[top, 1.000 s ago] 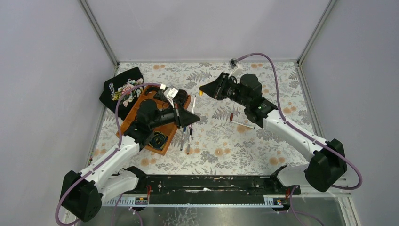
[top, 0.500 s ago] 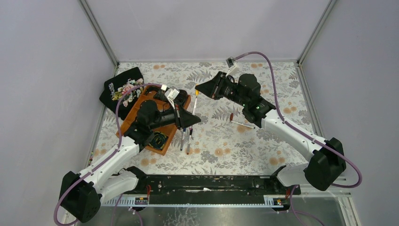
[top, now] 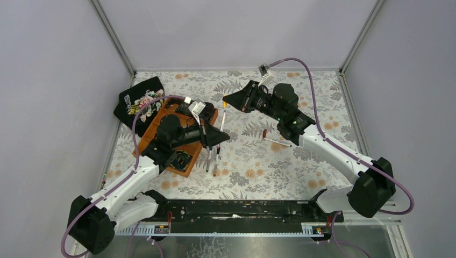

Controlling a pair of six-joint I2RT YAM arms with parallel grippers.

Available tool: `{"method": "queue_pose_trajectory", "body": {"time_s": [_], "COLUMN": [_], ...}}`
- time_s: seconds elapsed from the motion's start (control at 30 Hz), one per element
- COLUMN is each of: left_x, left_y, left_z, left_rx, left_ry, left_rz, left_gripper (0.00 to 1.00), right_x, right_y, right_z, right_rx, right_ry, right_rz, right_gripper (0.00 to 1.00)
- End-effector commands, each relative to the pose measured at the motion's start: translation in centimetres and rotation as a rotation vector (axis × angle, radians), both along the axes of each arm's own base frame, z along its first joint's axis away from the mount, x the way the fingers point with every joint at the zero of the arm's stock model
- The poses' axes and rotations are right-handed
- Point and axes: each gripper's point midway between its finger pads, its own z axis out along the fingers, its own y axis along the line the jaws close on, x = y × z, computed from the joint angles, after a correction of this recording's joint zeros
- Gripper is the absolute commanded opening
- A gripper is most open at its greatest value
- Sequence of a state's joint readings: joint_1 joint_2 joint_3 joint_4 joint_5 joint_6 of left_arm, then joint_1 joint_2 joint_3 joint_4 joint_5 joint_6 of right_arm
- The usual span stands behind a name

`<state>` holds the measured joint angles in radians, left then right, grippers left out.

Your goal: Insert the pens into the pen caps

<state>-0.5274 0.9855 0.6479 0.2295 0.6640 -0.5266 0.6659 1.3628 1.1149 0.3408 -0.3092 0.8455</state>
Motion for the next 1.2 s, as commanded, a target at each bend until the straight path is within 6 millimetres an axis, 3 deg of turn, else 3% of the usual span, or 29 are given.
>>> {"method": "queue_pose_trajectory", "body": {"time_s": [0.0,0.5,1.17], "left_x": [0.2,0.4,0.4], "left_y": [0.1,0.2,0.4], "left_z": [1.2,0.9,1.1], "left_rx": [-0.015,-0.010,-0.012], "left_ry": [-0.054,-0.048,-0.056], "left_rz": [0.014,0.029,0.041], "left_gripper": [0.00,0.00,0.00], "right_x": [-1.3,-1.9,-3.0], "right_y": [-0.1,-0.2,0.8], "right_z": [3.6,3.2,0.4], "right_rx": [0.051,0.029,-0.028], "right_ry": [-0.088,-0.087,-0.052], "right_rz": [0.030,0.056,0.115], "right_gripper": [0.00,0.00,0.00]}}
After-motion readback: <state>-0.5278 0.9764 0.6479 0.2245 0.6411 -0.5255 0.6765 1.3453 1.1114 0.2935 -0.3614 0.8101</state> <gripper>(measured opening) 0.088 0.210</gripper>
